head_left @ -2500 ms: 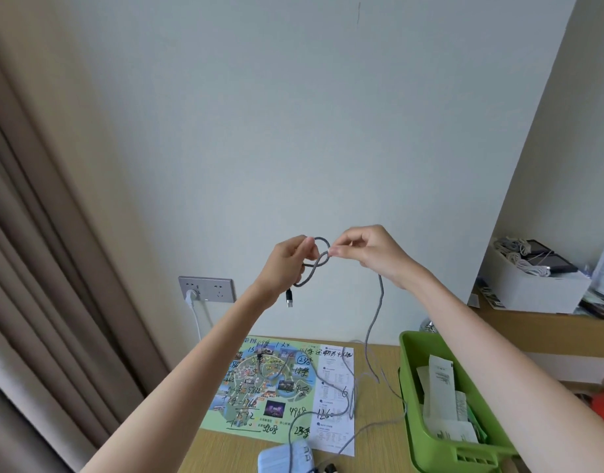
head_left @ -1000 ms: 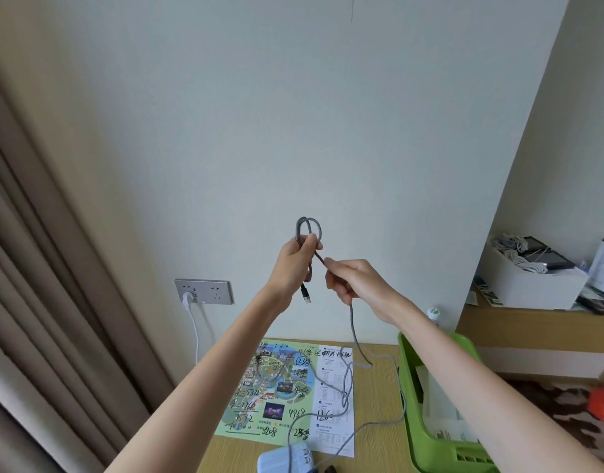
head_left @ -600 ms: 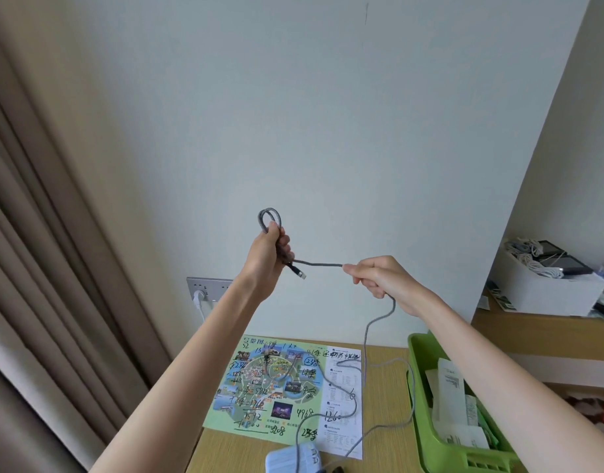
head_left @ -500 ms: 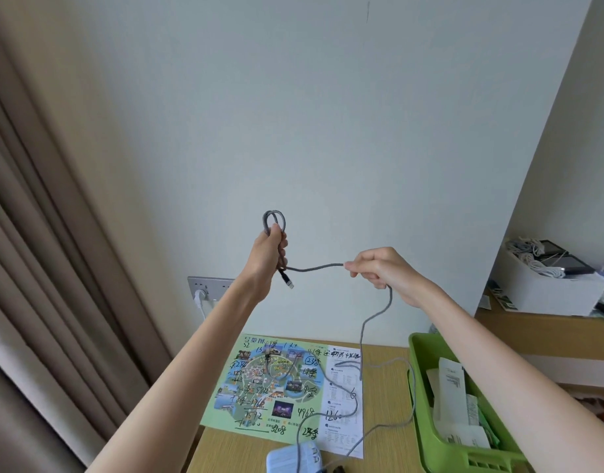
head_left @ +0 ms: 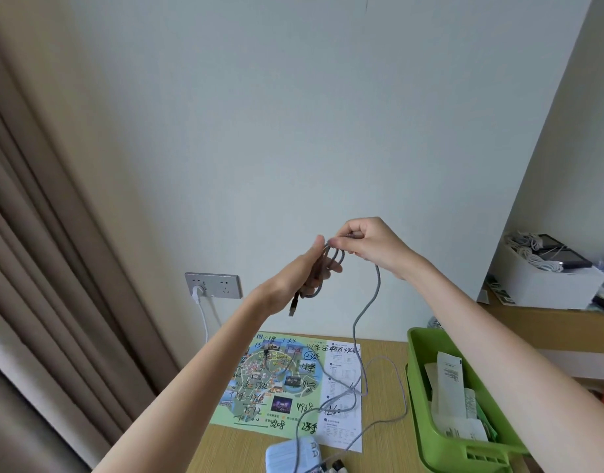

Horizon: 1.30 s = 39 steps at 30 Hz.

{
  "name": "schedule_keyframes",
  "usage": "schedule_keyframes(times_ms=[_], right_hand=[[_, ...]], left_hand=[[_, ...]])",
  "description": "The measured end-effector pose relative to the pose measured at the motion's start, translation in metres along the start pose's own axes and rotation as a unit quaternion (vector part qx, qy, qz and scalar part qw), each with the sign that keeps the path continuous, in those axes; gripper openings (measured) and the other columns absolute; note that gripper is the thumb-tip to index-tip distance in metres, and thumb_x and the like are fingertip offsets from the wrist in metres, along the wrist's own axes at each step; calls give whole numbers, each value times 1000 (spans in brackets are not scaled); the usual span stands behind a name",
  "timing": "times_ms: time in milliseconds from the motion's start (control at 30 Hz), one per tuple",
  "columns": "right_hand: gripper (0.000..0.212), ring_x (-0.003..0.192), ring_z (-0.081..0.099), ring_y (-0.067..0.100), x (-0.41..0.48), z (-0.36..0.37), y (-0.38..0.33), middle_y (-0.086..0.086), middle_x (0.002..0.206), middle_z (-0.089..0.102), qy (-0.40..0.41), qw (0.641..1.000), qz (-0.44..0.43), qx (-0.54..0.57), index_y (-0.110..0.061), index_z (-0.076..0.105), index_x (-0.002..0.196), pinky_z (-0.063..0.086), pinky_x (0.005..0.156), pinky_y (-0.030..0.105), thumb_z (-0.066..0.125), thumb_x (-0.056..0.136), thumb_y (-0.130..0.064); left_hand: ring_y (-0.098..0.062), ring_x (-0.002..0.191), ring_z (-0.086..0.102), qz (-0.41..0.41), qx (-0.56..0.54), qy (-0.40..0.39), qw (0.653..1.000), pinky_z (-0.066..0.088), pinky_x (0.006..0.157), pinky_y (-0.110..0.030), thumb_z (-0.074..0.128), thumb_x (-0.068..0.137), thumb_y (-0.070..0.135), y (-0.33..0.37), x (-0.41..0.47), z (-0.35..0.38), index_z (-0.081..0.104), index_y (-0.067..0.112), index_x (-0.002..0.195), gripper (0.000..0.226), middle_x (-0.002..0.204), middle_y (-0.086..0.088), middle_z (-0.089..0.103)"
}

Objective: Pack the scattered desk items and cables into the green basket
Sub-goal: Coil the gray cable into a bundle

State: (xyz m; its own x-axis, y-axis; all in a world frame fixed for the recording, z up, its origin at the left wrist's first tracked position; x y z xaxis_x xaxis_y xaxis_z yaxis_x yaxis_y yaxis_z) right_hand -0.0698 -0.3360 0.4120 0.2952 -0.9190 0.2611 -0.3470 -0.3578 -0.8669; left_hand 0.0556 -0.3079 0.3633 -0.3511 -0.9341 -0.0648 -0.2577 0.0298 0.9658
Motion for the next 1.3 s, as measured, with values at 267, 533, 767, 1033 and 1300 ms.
schedule_keyframes(times_ms=[267,533,767,1033,1300], right_hand=[[26,49,35,8,-5,-6,25,-10,57,43,48,996,43,69,-15,58,78,30,48,16,59,95,-35],[44,47,32,12,-21,21,51,-5,56,35,4,987,82,139,-15,51,71,35,55,25,36,104,-40],[51,48,46,19,-22,48,37,2,56,49,-38,978,91,186,-14,53,65,44,52,27,35,103,-42],[47,41,40,20,-28,51,42,0,49,43,-61,980,138,133,-15,48,65,44,47,25,39,99,-46],[45,46,47,18,-35,58,37,1,55,50,-100,980,121,125,-11,55,70,50,59,30,42,100,-42]], left_hand=[[-8,53,25,21,-65,-24,997,22,50,-20,32,105,27,3,0,11,60,9,102,33,70,5,40],[-7,48,23,82,-76,131,985,23,45,-18,34,103,24,9,7,-15,63,11,115,34,71,4,33],[-3,51,42,104,-68,128,984,32,52,-18,44,99,30,16,6,-1,61,11,102,25,54,14,45],[5,46,44,95,-29,131,986,33,57,-22,42,101,25,16,3,0,60,13,92,23,56,15,53],[-13,69,45,64,-100,170,978,39,66,-25,37,103,30,3,3,-7,48,13,86,27,78,2,47]])
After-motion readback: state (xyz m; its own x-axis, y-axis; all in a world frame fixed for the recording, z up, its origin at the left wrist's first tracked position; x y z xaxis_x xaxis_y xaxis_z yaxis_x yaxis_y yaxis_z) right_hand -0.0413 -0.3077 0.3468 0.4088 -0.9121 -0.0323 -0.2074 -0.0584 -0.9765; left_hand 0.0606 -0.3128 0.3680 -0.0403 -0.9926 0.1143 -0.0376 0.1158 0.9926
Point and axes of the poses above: each hand's wrist, its own x-axis towards the middle knuckle, its own z-axis out of the palm, y = z × x, the point moved 8 cm from there along x, towards the middle knuckle
